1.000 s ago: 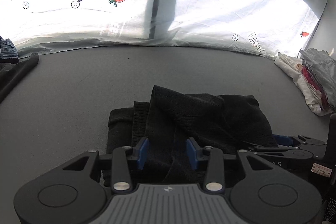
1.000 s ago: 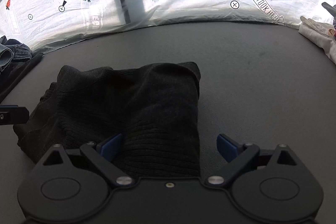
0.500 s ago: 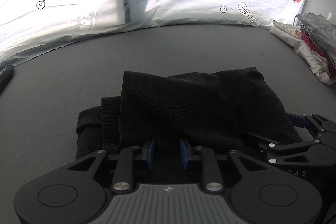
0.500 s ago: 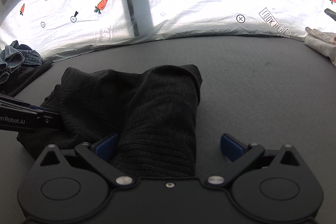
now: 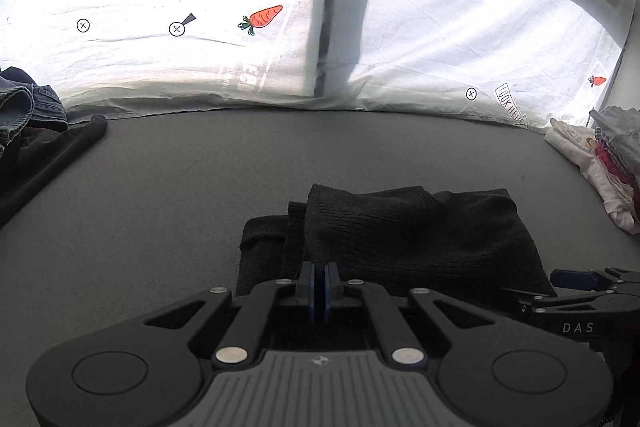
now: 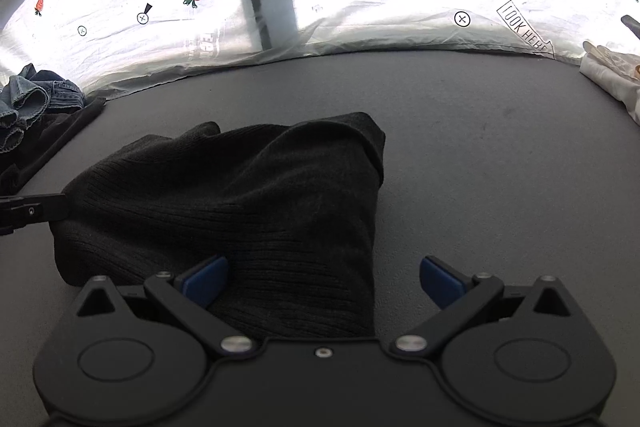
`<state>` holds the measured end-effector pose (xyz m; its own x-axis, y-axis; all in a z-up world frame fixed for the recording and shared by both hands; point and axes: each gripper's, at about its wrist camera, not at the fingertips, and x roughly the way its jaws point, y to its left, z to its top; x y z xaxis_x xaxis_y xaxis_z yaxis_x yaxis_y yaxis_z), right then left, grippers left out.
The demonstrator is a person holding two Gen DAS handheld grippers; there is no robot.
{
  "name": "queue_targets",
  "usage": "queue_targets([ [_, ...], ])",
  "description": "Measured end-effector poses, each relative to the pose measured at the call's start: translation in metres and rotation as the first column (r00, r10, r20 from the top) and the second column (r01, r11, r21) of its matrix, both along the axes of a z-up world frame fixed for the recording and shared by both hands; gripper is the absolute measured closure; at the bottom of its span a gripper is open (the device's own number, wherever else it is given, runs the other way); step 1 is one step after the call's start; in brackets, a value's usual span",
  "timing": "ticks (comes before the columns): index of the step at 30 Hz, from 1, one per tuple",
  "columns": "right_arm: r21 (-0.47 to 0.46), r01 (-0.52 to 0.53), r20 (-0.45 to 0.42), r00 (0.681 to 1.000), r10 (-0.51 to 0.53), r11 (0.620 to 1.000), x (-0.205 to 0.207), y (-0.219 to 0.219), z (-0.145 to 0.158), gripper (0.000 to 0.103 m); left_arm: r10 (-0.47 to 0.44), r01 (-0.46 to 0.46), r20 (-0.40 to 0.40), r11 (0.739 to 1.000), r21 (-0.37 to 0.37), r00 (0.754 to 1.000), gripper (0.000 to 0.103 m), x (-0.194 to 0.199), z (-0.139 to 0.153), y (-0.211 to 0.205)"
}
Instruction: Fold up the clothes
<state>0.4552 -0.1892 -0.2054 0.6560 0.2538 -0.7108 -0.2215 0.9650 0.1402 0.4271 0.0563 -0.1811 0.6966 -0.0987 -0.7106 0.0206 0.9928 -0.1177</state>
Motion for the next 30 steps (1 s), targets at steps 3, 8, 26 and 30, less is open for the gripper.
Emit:
queue_targets([
  [3, -0.029, -0.012, -0.017, 1.000, 0.011, 1.000, 0.000, 0.003, -0.002, 0.000, 0.054, -0.056, -0.052, 0.998, -0.039, 0.997, 0.090, 0.001, -0.010, 0.010],
  [8, -0.045, -0.005, -0.032, 0.999, 0.004, 0.999, 0.001, 0.003, -0.003, 0.000, 0.125, -0.125, 0.004, 0.988, -0.086, 0.992, 0.039, -0.002, 0.009, 0.029],
  [26, -0.034, -0.017, -0.070, 0.997, 0.015, 0.999, 0.011, 0.001, -0.008, 0.000, -0.124, 0.124, 0.026, 0.992, -0.027, 0.992, 0.045, 0.084, -0.013, -0.010],
  [30, -0.007, -0.004, -0.082, 0.997, 0.004, 1.000, 0.013, -0.002, -0.011, 0.000, -0.061, 0.063, 0.035, 0.996, -0.067, 0.998, 0.095, 0.084, -0.019, -0.004],
])
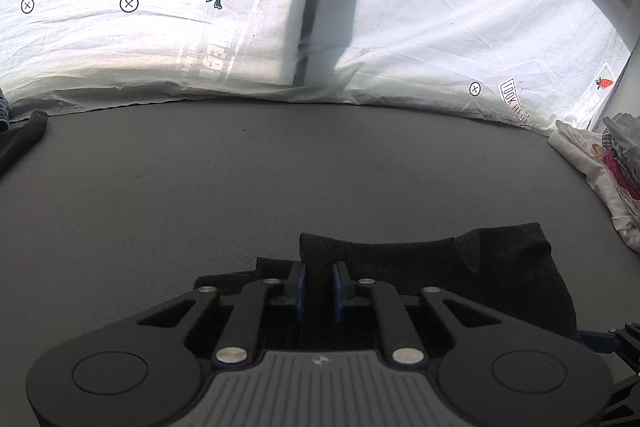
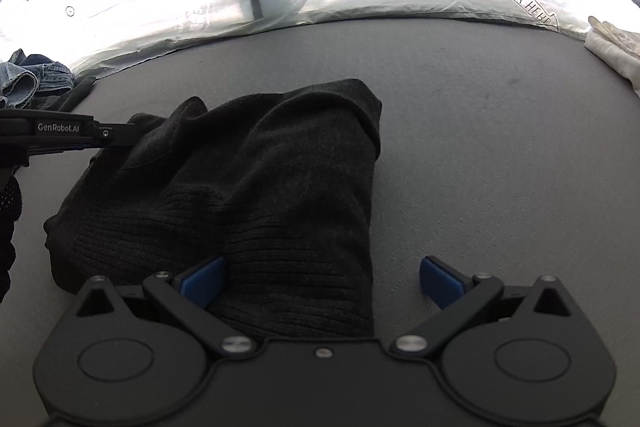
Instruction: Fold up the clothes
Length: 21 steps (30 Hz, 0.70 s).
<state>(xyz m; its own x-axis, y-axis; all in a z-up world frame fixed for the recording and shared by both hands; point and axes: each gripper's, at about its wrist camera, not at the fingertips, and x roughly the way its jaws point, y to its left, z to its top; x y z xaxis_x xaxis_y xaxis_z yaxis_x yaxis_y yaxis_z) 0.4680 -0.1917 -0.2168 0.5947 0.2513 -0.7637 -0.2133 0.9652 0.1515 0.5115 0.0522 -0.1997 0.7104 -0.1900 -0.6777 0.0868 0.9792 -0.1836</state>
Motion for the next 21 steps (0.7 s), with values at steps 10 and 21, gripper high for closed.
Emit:
queue_targets([
  [10, -0.007, -0.004, -0.027, 1.000, 0.004, 1.000, 0.005, 0.003, 0.002, 0.000, 0.223, -0.232, -0.076, 0.959, -0.161, 0.972, 0.076, -0.012, 0.000, 0.050],
  [21, 0.008, -0.023, -0.035, 0.999, 0.023, 1.000, 0.021, 0.011, 0.020, 0.000, 0.104, -0.113, -0.115, 0.990, -0.080, 0.988, 0.024, -0.030, 0.005, 0.064],
])
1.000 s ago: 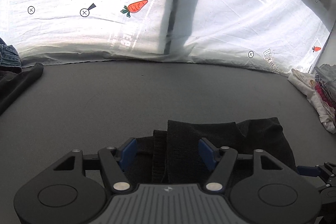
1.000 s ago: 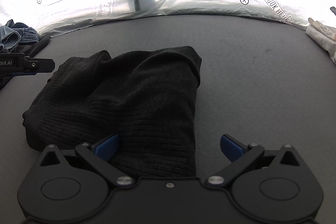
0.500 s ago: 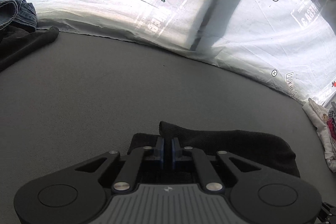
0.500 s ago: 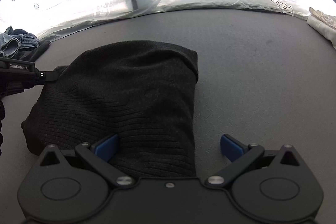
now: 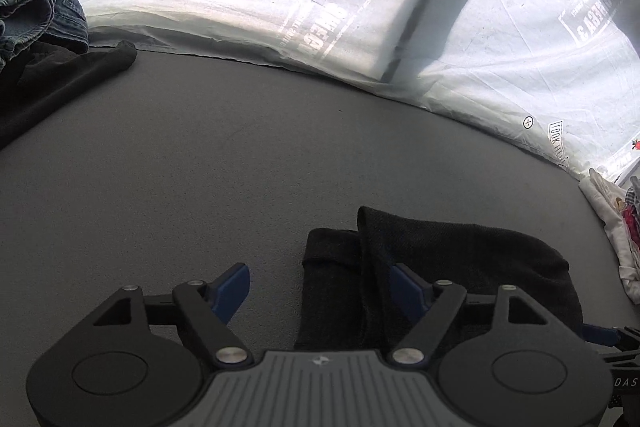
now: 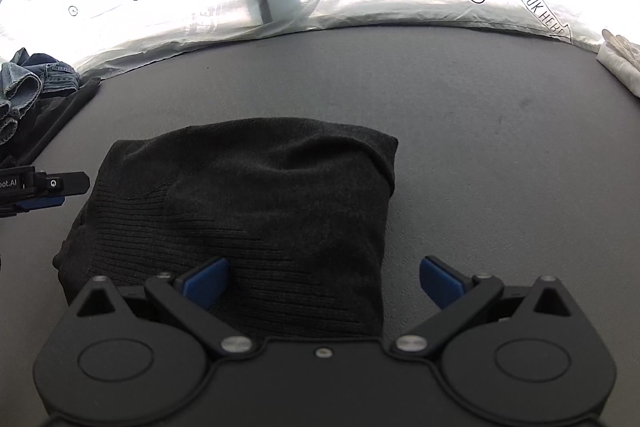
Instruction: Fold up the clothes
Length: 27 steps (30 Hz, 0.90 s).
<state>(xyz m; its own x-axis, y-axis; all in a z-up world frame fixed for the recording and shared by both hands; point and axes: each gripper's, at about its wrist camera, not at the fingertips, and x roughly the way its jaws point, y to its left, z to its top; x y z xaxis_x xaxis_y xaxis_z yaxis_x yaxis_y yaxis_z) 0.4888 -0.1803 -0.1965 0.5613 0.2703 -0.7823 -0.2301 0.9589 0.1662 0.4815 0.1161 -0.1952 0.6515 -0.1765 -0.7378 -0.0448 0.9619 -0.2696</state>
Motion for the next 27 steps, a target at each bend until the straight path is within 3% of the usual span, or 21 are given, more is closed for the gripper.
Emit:
queue_targets([
  [6, 0.043, 0.026, -0.044, 0.999, -0.024, 0.999, 0.016, -0.001, -0.007, 0.003, -0.054, 0.045, -0.063, 0.989, -0.138, 0.997, 0.023, 0.003, -0.018, -0.003],
  [8, 0.063, 0.034, -0.062, 0.998, -0.030, 0.997, 0.019, -0.003, -0.010, 0.004, -0.058, 0.045, -0.065, 0.982, -0.183, 0.996, 0.017, 0.003, -0.022, -0.003],
  [13, 0.081, 0.042, -0.060, 0.997, -0.037, 0.996, 0.018, -0.002, -0.012, 0.007, -0.051, 0.038, -0.055, 0.977, -0.209, 0.997, 0.014, 0.003, -0.022, -0.003],
  [14, 0.082, 0.036, -0.057, 0.998, -0.031, 0.996, 0.017, -0.001, -0.012, 0.009, -0.057, 0.045, -0.059, 0.981, -0.190, 0.997, 0.017, 0.004, -0.021, -0.005],
  [15, 0.086, 0.029, -0.053, 0.998, -0.024, 0.996, 0.016, 0.001, -0.011, 0.019, -0.066, 0.056, -0.065, 0.987, -0.152, 0.996, 0.020, 0.004, -0.019, -0.010],
  [16, 0.100, 0.014, -0.052, 0.999, -0.009, 0.995, 0.016, 0.002, -0.009, 0.031, -0.073, 0.066, -0.069, 0.993, -0.102, 0.995, 0.030, 0.004, -0.017, -0.015],
  [17, 0.103, 0.012, -0.050, 0.999, -0.006, 0.995, 0.016, 0.003, -0.008, 0.034, -0.077, 0.073, -0.070, 0.995, -0.062, 0.995, 0.039, 0.002, -0.015, -0.020],
  [18, 0.098, 0.008, -0.046, 0.999, -0.003, 0.995, 0.015, 0.005, -0.006, 0.042, -0.082, 0.078, -0.065, 0.995, -0.058, 0.995, 0.043, 0.000, -0.013, -0.022],
  [22, 0.070, -0.025, 0.005, 1.000, 0.025, 0.997, 0.008, 0.010, 0.005, 0.071, -0.011, 0.008, -0.049, 0.997, -0.071, 0.999, 0.078, -0.009, -0.004, -0.027],
  [25, 0.091, -0.023, 0.052, 0.999, 0.018, 0.996, 0.001, 0.010, 0.018, 0.082, 0.018, -0.018, -0.006, 0.996, -0.088, 1.000, 0.083, -0.021, 0.012, -0.035],
  [27, 0.097, -0.049, 0.104, 0.994, 0.039, 0.994, -0.009, 0.013, 0.033, 0.084, 0.010, -0.007, 0.037, 0.996, -0.092, 0.999, 0.083, -0.032, 0.029, -0.044],
])
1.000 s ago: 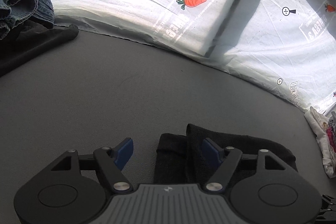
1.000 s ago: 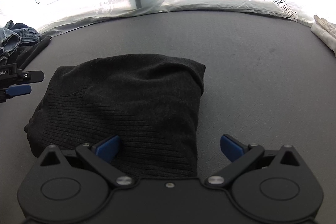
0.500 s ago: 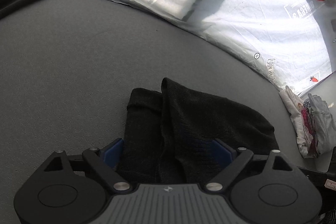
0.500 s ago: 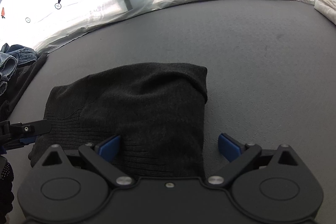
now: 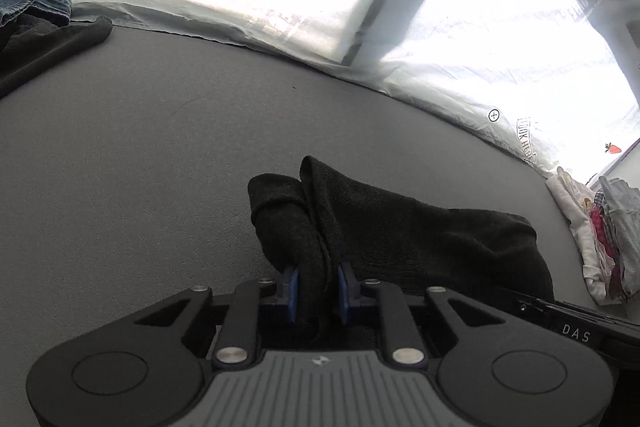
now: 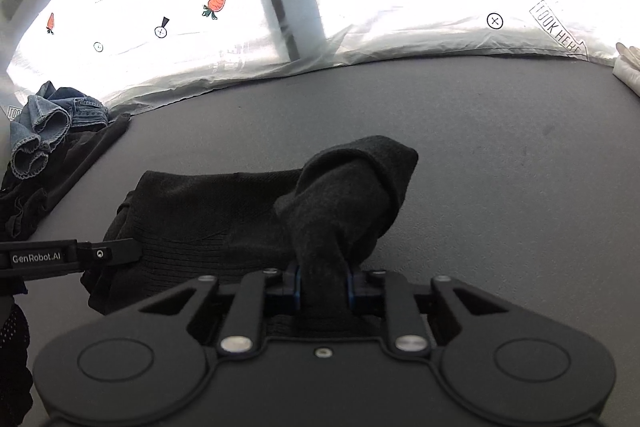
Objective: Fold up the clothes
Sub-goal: 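Grasp the folded sweater with the right tool while the left tool grasps it too, then carry the folded sweater with both tools onto the stack of folded clothes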
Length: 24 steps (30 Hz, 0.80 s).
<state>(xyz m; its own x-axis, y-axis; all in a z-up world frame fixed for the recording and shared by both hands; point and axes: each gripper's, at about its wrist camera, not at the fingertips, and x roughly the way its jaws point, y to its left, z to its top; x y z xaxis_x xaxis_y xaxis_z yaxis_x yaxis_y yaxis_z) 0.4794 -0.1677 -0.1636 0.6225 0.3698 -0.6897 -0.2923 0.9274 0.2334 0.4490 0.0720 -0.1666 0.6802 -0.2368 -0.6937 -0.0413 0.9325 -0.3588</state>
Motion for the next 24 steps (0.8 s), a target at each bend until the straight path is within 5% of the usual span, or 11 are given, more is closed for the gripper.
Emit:
queue_targets([
  [11, 0.072, -0.065, 0.165, 0.985, 0.052, 0.995, -0.058, -0.013, 0.062, 0.085, -0.065, 0.055, 0.166, 0.996, 0.063, 0.984, 0.084, -0.070, 0.064, -0.073],
  [18, 0.068, -0.059, 0.197, 0.979, 0.045, 0.996, -0.096, -0.042, 0.075, 0.085, -0.032, 0.031, 0.184, 0.999, 0.009, 0.982, 0.084, -0.107, 0.068, -0.094],
  [24, 0.045, 0.035, 0.211, 0.977, -0.044, 0.998, -0.129, -0.068, 0.082, 0.085, -0.125, 0.134, 0.187, 0.990, -0.035, 0.974, 0.084, -0.115, 0.062, -0.112],
])
